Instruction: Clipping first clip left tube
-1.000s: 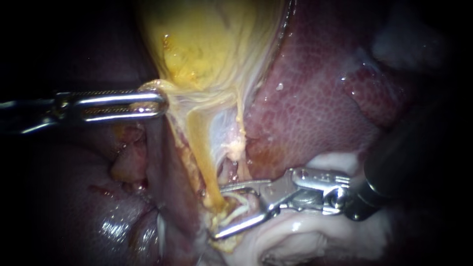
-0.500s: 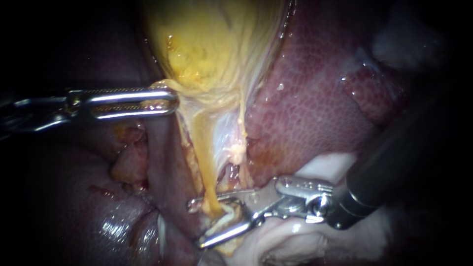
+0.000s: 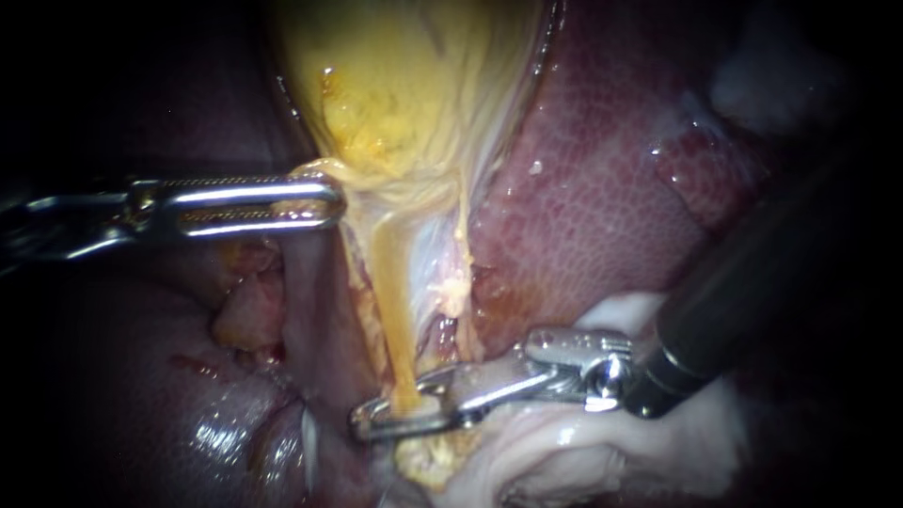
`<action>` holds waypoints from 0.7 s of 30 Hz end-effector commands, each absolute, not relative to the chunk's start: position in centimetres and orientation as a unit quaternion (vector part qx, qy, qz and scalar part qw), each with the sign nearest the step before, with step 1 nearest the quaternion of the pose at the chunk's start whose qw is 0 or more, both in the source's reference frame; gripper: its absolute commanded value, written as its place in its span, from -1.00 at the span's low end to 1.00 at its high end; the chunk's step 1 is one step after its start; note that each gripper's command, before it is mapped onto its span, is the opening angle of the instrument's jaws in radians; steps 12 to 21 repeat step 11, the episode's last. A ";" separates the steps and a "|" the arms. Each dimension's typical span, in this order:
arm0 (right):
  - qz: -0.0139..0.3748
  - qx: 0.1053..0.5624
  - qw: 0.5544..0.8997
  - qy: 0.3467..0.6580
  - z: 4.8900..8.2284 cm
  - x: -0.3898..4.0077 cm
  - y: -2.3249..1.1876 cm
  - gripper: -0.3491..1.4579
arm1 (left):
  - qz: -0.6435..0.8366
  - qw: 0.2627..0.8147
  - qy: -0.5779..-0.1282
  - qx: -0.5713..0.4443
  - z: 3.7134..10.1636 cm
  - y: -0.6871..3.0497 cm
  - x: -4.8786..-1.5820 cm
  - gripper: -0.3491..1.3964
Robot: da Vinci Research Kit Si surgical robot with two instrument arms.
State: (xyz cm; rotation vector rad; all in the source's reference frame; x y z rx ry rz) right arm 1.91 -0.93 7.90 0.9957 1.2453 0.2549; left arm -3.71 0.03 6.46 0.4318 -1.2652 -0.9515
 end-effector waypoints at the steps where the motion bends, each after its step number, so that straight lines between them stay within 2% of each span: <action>1: 0.114 0.445 0.691 0.558 7.89 1.92 -0.94 -1.00 | -0.424 0.682 -0.564 0.193 6.45 0.03 -3.71 -1.00; 21: 0.115 0.445 0.691 0.558 7.89 1.91 -0.93 -1.00 | -0.423 0.682 -0.565 0.194 6.44 0.02 -3.70 -1.00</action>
